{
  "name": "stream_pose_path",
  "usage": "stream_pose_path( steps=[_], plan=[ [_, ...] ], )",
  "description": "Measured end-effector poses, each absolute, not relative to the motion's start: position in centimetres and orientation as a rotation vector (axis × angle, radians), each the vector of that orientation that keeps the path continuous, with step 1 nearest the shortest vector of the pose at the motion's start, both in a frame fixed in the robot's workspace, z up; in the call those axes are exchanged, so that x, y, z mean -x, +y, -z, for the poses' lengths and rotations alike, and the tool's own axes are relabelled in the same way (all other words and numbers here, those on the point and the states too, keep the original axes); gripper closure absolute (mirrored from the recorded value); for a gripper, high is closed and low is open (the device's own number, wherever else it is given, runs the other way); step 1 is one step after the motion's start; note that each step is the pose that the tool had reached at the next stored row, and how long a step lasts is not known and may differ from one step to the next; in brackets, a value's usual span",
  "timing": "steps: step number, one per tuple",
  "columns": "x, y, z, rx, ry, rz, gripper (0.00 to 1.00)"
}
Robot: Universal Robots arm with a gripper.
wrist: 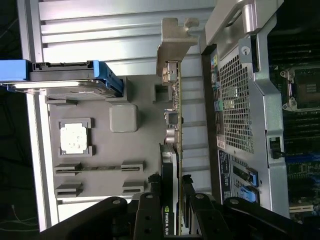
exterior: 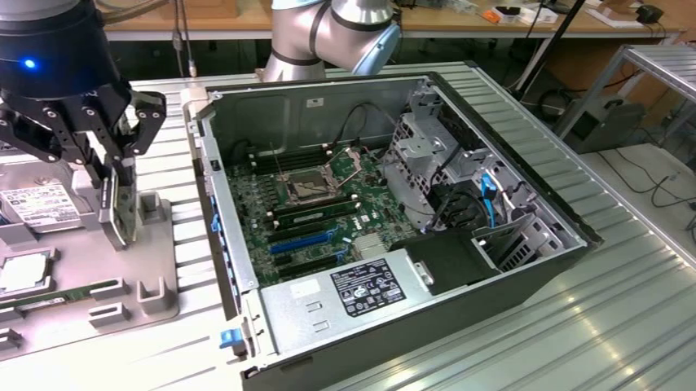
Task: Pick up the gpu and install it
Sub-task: 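Pick up the gpu and move the gpu toward the slot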
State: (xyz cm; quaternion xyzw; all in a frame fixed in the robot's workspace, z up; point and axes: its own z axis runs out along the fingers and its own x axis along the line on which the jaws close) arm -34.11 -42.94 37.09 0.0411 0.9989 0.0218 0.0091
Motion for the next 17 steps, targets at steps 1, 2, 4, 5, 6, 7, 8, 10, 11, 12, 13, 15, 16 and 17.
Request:
stream_pose_path(
  steps=[1, 2, 4, 5, 6, 7, 8, 10, 11, 12, 13, 15, 16, 17],
  plan=[
    [34.1, -42.9, -37.3, -0.128, 3.120, -0.068, 0.73],
    [34.1, -42.9, -37.5, -0.128, 3.120, -0.068, 0.73],
    [34.1, -42.9, -38.0, -0.128, 3.120, -0.068, 0.73],
    [34.1, -42.9, -38.1, -0.128, 3.120, -0.068, 0.73],
    [34.1, -42.9, -38.5, -0.128, 3.120, -0.068, 0.73],
    [34.1, -42.9, -38.6, -0.128, 3.120, -0.068, 0.73],
    [34.1, -42.9, -38.9, -0.128, 3.120, -0.068, 0.73],
    [34.1, -42.9, -39.5, -0.128, 3.121, -0.068, 0.73],
    [34.1, -42.9, -39.8, -0.128, 3.121, -0.068, 0.73],
    [34.1, -42.9, -39.9, -0.128, 3.121, -0.068, 0.73],
    [34.1, -42.9, -40.1, -0.128, 3.121, -0.068, 0.73],
    [34.1, -42.9, -40.4, -0.128, 3.121, -0.068, 0.73],
    [34.1, -42.9, -40.6, -0.128, 3.121, -0.068, 0.73],
    [34.1, -42.9, -40.8, -0.128, 3.121, -0.068, 0.73]
  ],
)
